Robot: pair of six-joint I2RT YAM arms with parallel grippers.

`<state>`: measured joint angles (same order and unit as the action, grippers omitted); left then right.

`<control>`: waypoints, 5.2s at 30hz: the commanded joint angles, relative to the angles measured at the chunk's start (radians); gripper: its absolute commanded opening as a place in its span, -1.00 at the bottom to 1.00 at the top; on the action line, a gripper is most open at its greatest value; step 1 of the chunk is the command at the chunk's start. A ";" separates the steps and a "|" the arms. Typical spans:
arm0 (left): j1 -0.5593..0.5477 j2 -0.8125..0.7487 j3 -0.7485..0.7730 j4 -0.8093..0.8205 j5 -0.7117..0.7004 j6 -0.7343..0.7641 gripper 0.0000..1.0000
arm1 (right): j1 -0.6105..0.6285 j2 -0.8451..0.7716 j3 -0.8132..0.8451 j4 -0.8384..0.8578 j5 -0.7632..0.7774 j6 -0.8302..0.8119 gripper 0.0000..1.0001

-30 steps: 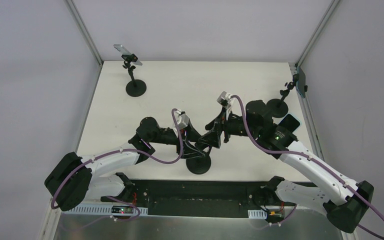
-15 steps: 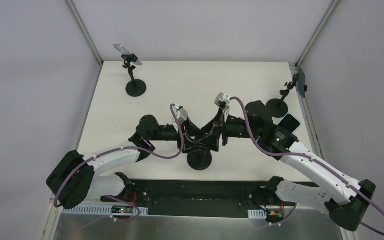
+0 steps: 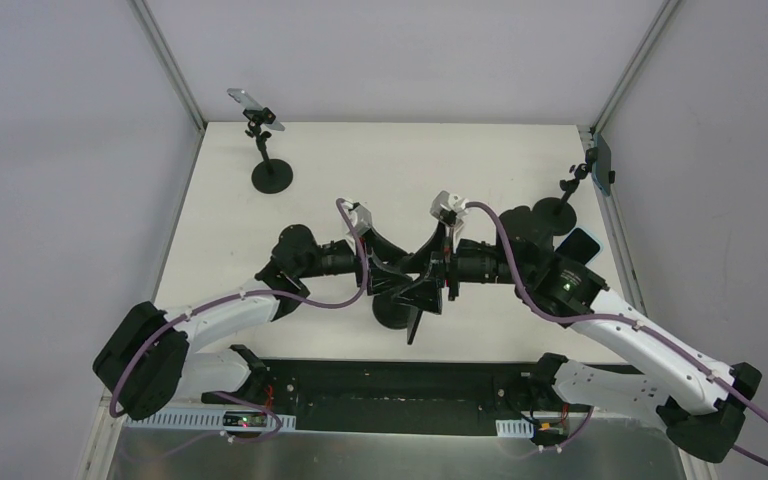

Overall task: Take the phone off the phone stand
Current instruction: Remove the phone from the phone stand, then place the phone at the center of the board, then place the phone stand at the center of the board, then move the phone stand with the phone to the center of the board.

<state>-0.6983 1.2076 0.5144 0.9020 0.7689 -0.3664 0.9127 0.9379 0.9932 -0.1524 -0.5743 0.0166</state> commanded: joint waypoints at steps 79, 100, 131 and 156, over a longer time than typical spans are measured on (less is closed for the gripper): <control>0.174 -0.286 0.358 -0.884 -0.721 0.399 -1.00 | -0.288 0.328 0.146 -0.442 0.856 0.386 0.85; 0.392 0.482 0.962 -0.660 -0.368 0.237 -1.00 | -0.287 0.079 0.077 -0.605 0.863 0.454 0.96; 0.494 0.323 0.998 -1.038 -0.825 0.235 0.98 | -0.288 0.024 0.027 -0.621 0.804 0.516 0.99; 0.742 0.621 1.166 -0.998 -0.859 0.133 0.98 | -0.288 0.153 0.061 -0.595 0.764 0.478 0.99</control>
<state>0.0231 1.8317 1.6543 -0.1535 -0.1120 -0.2539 0.6205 1.0779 1.0237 -0.7628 0.1993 0.5098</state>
